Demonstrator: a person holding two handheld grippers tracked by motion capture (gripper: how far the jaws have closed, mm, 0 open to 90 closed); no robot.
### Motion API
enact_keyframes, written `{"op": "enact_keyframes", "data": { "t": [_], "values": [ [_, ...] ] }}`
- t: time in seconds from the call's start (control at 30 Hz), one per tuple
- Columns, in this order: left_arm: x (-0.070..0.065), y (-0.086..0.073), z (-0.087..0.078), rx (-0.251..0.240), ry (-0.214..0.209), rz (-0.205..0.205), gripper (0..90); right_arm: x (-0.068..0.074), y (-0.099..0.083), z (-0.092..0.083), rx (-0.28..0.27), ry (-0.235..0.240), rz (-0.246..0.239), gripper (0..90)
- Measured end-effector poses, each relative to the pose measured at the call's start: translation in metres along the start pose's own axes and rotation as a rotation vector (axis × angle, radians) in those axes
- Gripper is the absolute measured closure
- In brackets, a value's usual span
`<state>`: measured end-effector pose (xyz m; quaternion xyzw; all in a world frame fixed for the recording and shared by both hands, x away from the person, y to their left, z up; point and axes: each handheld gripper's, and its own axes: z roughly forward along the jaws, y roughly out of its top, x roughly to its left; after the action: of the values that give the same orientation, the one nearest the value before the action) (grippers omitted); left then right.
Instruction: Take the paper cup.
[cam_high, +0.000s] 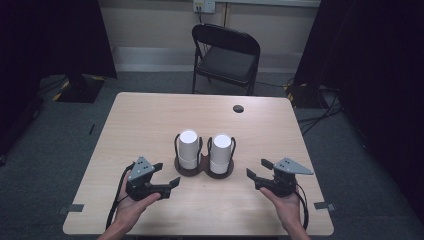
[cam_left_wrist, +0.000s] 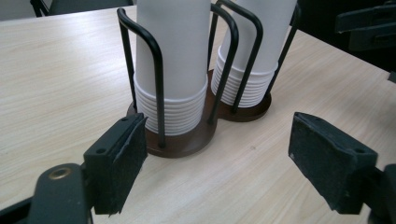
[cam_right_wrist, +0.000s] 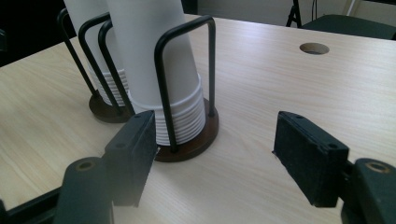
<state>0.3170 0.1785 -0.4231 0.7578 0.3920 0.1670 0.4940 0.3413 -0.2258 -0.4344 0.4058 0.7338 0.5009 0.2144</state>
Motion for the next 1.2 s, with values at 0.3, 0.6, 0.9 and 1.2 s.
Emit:
{"op": "enact_keyframes", "data": {
  "t": [0.3,0.6,0.9,1.2],
  "values": [
    [0.001,0.000,-0.002,0.004,0.023,0.018,20.4,0.011,0.012,0.007,-0.008,0.047,-0.012,30.2],
    [-0.003,0.000,0.002,0.004,-0.005,0.022,21.8,0.020,0.040,0.012,-0.048,0.106,-0.043,30.3],
    [-0.003,0.000,0.000,-0.002,0.012,0.040,21.8,0.021,0.063,0.026,-0.082,0.134,-0.057,29.1],
    [-0.004,-0.001,0.001,0.009,0.011,0.038,21.3,0.023,0.080,0.045,-0.065,0.164,-0.085,27.4]
  ]
}}
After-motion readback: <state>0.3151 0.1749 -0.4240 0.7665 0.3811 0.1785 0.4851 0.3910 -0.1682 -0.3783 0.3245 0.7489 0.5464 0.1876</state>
